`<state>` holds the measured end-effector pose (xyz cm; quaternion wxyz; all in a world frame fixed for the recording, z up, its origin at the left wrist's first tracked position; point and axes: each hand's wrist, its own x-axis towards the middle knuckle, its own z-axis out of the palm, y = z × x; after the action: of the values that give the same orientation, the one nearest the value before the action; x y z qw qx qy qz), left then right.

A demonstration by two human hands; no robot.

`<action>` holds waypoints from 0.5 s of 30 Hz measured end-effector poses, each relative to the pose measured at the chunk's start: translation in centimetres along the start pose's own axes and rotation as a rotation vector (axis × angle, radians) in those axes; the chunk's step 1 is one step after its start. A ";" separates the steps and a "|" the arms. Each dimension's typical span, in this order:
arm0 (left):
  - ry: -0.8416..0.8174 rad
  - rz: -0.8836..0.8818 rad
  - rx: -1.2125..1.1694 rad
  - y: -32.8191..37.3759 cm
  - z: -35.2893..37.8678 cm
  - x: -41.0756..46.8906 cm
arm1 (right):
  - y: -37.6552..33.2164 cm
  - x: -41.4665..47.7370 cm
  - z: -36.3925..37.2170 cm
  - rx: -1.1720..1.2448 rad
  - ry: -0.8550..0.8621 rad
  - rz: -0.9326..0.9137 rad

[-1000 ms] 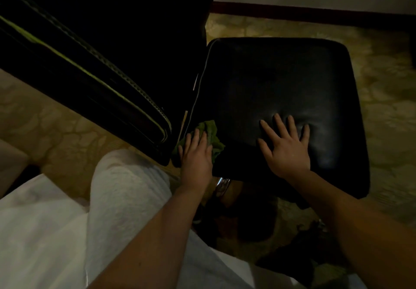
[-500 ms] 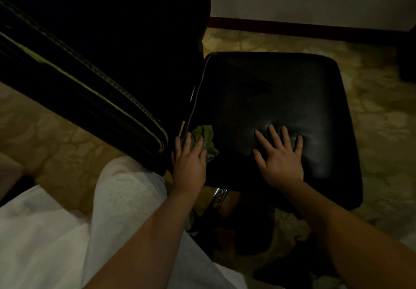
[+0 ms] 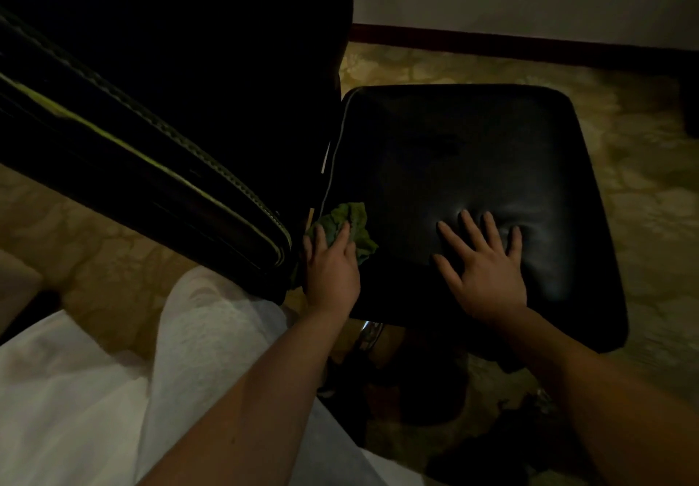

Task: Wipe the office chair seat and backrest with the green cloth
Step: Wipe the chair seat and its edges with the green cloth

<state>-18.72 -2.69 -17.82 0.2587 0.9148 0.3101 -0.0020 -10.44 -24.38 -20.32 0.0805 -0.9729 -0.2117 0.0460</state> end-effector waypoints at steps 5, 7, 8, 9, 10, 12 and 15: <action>-0.013 0.032 0.027 -0.1 -0.2 1.4 | -0.3 0.0 0.1 -0.008 0.002 0.009; -0.014 0.058 0.044 -0.6 -0.5 0.7 | -0.3 -0.1 0.1 -0.016 -0.009 0.009; -0.007 0.067 0.052 -0.9 -0.5 0.2 | -0.4 0.0 0.1 -0.019 -0.013 0.008; 0.001 0.071 0.060 -1.1 -0.5 -0.5 | -0.4 0.0 0.0 -0.021 -0.017 0.011; 0.006 0.072 0.068 -1.3 -0.5 -1.1 | -0.4 0.0 -0.1 -0.022 -0.021 0.014; 0.005 0.068 0.075 -1.4 -0.4 -2.1 | -0.3 -0.1 -0.3 -0.027 -0.038 0.009; 0.003 0.071 0.081 -1.3 -0.4 -2.3 | -0.1 -0.1 -0.5 -0.030 -0.066 -0.007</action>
<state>-21.36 -2.90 -17.73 0.2210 0.9350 0.2774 -0.0041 -10.50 -24.43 -19.79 0.0591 -0.9712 -0.2184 0.0745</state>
